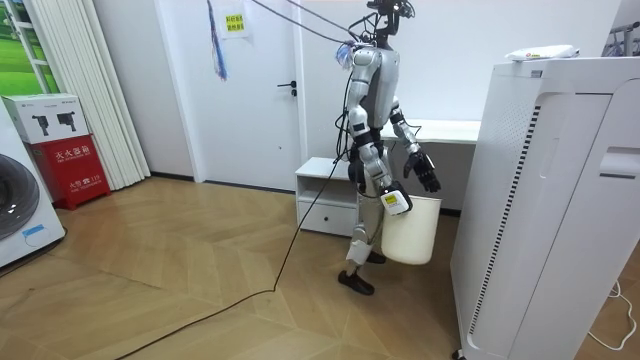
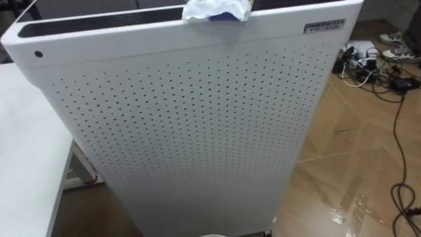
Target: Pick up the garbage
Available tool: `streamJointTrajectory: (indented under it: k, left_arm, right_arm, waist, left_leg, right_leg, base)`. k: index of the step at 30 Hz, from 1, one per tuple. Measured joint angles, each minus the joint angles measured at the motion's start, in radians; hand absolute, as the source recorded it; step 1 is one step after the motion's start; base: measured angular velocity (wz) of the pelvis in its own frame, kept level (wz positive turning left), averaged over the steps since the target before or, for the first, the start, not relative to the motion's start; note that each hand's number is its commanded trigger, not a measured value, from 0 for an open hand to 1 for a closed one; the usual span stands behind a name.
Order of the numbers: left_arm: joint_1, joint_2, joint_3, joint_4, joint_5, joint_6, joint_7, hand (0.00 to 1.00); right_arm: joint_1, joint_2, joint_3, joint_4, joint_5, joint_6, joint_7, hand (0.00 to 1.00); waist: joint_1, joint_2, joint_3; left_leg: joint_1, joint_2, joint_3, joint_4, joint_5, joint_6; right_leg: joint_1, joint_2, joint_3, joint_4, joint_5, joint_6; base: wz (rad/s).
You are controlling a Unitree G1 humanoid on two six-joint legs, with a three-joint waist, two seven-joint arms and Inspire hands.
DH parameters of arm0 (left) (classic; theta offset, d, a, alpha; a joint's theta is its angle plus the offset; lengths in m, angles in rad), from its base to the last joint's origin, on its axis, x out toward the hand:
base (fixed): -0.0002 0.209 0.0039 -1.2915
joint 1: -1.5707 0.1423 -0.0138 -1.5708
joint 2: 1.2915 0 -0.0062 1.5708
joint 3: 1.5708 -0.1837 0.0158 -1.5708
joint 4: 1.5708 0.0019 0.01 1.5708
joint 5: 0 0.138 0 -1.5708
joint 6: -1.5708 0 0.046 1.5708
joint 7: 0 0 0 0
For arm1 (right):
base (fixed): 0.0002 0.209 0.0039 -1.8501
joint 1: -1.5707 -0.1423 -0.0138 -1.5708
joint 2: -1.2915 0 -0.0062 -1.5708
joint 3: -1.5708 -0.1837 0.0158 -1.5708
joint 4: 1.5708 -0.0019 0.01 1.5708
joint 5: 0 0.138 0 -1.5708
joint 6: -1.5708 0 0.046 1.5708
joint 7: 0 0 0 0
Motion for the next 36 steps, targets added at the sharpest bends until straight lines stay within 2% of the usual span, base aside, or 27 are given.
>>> streamJointTrajectory:
  k: [5, 7, 9, 11, 14, 16, 18, 20, 24, 28, 30, 36]
  left_arm:
    - [0.013, 0.0, 0.021, -0.032, 0.086, -0.002, 0.029, 0.0]
    - [0.058, 0.009, 0.057, -0.149, 0.152, -0.002, 0.044, 0.0]
    - [0.096, 0.012, 0.078, -0.276, 0.201, -0.03, 0.082, 0.0]
    - [0.105, 0.012, 0.079, -0.336, 0.219, -0.055, 0.117, 0.0]
    - [0.102, 0.012, 0.083, -0.391, 0.264, -0.095, 0.188, 0.0]
    - [0.103, 0.015, 0.089, -0.438, 0.291, -0.095, 0.224, 0.0]
    - [0.102, 0.022, 0.104, -0.52, 0.356, -0.105, 0.276, 0.0]
    - [0.099, 0.023, 0.128, -0.558, 0.397, -0.135, 0.323, 0.0]
    - [0.096, 0.027, 0.161, -0.6, 0.523, -0.134, 0.413, 0.0]
    - [0.092, 0.053, 0.162, -0.728, 0.547, -0.135, 0.49, 0.0]
    - [0.071, 0.051, 0.171, -0.78, 0.569, -0.142, 0.541, 0.0]
    - [0.008, 0.039, 0.184, -0.828, 0.564, -0.178, 0.634, 0.0]
  right_arm:
    - [0.0, -0.001, -0.007, -0.005, -0.046, -0.002, -0.001, 1.0]
    - [0.01, 0.0, -0.014, -0.016, -0.066, -0.005, -0.001, 1.0]
    - [0.016, 0.0, -0.014, -0.015, -0.066, -0.006, 0.0, 1.0]
    - [0.018, 0.002, -0.014, -0.015, -0.066, -0.007, 0.0, 1.0]
    - [0.021, 0.006, -0.014, -0.016, -0.066, -0.014, 0.0, 1.0]
    - [0.021, 0.006, -0.015, -0.016, -0.071, -0.015, 0.0, 1.0]
    - [0.021, 0.007, -0.022, -0.017, -0.095, -0.02, 0.001, 1.0]
    - [0.021, 0.01, -0.044, -0.029, -0.106, -0.023, 0.001, 1.0]
    - [0.022, 0.015, -0.054, -0.018, -0.116, -0.036, -0.001, 1.0]
    - [0.026, 0.016, -0.053, -0.017, -0.117, -0.036, -0.001, 1.0]
    - [0.032, 0.019, -0.054, -0.017, -0.129, -0.036, -0.007, 1.0]
    - [0.049, 0.024, -0.054, -0.014, -0.132, -0.036, -0.027, 1.0]
  waist:
    - [0.008, -0.001, 0.0004]
    - [0.007, -0.001, 0.0004]
    - [0.007, -0.003, 0.0012]
    - [0.005, -0.004, 0.0017]
    - [0.011, -0.011, 0.0041]
    - [0.013, -0.018, 0.0072]
    - [0.012, -0.025, 0.0057]
    - [0.017, -0.026, 0.0046]
    - [0.006, -0.024, 0.003]
    - [0.005, -0.023, 0.0027]
    - [0.004, -0.021, 0.0019]
    - [-0.002, -0.02, 0.0014]
  left_leg:
    - [0.017, 0.0, -0.002, -0.012, 0.0, 0.0]
    - [0.019, 0.001, -0.002, -0.013, 0.0, 0.0]
    - [0.042, 0.0, -0.003, -0.027, 0.0, 0.0]
    - [0.06, 0.0, -0.003, -0.042, 0.0, 0.0]
    - [0.061, 0.0, -0.004, -0.045, 0.0, 0.0]
    - [0.058, 0.0, -0.009, -0.045, 0.0, 0.0]
    - [0.048, -0.001, -0.019, -0.044, 0.0, 0.0]
    - [0.043, -0.002, -0.025, -0.044, 0.0, 0.0]
    - [0.048, -0.003, -0.048, -0.044, 0.0, 0.0]
    - [0.062, -0.004, -0.05, -0.045, 0.0, 0.0]
    - [0.071, -0.004, -0.055, -0.045, 0.0, 0.0]
    - [0.077, -0.004, -0.06, -0.044, 0.0, 0.0]
  right_leg:
    - [0.019, 0.004, -0.001, -0.017, 0.0, 0.0]
    - [0.024, 0.005, -0.003, -0.022, 0.0, 0.0]
    - [0.048, 0.005, -0.007, -0.033, 0.0, 0.0]
    - [0.065, 0.007, -0.012, -0.043, 0.0, 0.0]
    - [0.069, 0.007, -0.016, -0.046, 0.0, 0.0]
    - [0.068, 0.006, -0.019, -0.048, 0.0, 0.0]
    - [0.065, 0.005, -0.026, -0.049, 0.0, 0.0]
    - [0.066, 0.005, -0.027, -0.05, 0.0, 0.0]
    - [0.093, 0.012, -0.043, -0.084, 0.011, 0.003]
    - [0.117, 0.011, -0.043, -0.089, 0.014, 0.003]
    - [0.122, 0.01, -0.043, -0.1, 0.015, 0.003]
    - [0.131, 0.01, -0.052, -0.1, 0.015, 0.003]
  base:
    - [0.0]
    - [0.03]
    - [0.05]
    - [0.06]
    - [0.04]
    - [0.09]
    - [0.13]
    - [0.07]
    - [0.16]
    - [0.01]
    - [0.0]
    - [0.03]
